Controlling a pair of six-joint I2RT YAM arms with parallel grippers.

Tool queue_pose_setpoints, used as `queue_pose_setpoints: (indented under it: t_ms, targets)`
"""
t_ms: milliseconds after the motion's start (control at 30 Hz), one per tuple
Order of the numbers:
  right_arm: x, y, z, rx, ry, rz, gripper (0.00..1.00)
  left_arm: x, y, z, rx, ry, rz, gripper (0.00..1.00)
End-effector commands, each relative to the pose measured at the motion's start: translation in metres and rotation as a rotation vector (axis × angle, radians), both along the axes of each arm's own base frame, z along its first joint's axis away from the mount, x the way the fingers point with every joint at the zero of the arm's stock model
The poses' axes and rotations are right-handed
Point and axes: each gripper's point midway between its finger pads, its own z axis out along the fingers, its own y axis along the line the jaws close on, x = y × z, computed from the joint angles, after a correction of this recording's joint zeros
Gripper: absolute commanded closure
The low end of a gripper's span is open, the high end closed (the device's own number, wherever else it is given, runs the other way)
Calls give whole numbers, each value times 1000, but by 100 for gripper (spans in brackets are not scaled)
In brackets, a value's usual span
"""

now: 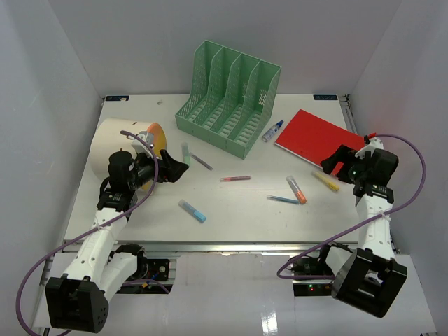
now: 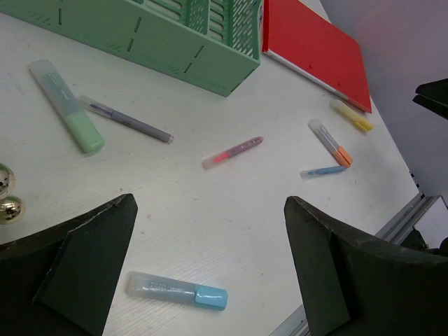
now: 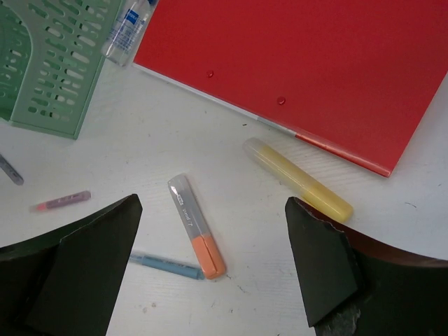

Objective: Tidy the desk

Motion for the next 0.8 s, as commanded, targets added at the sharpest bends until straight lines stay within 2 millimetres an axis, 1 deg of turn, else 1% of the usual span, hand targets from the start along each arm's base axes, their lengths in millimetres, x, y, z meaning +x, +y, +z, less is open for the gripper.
queue_pose_setpoints:
  t_ms: [0,133,200,333,400,433,500,567,633,667,767]
  targets:
    - [5,10,28,-10,-108,87,10,2,2,10,7,-17,14,2]
    - [-6,40,31,-4,-192,294,10,2,1,10,5,-17,11,2]
    - [-14,54,31,-29,-248,400,10,2,1,10,4,-18,8,2]
    - [-33,76,30,-94,-357,601,10,1,-1,9,2,-14,-1,2]
    - [-42,87,33,-111,-405,702,10,1,-3,10,-2,-13,-9,2]
    - [-48,94,29,-117,-405,762,10,0,-5,9,-8,-9,-16,2]
    - [-60,104,26,-138,-420,883,10,-2,-9,12,-39,9,-29,2]
    - [-67,113,33,-108,-426,949,10,-4,-15,15,-79,37,-44,2]
    - [-65,115,38,-85,-420,964,10,-5,-20,23,-100,40,-47,2]
    - [-63,115,41,-87,-421,970,10,-6,-24,25,-106,51,-45,2]
    - [-47,114,47,-92,-399,944,10,-6,-42,35,-89,71,-35,2]
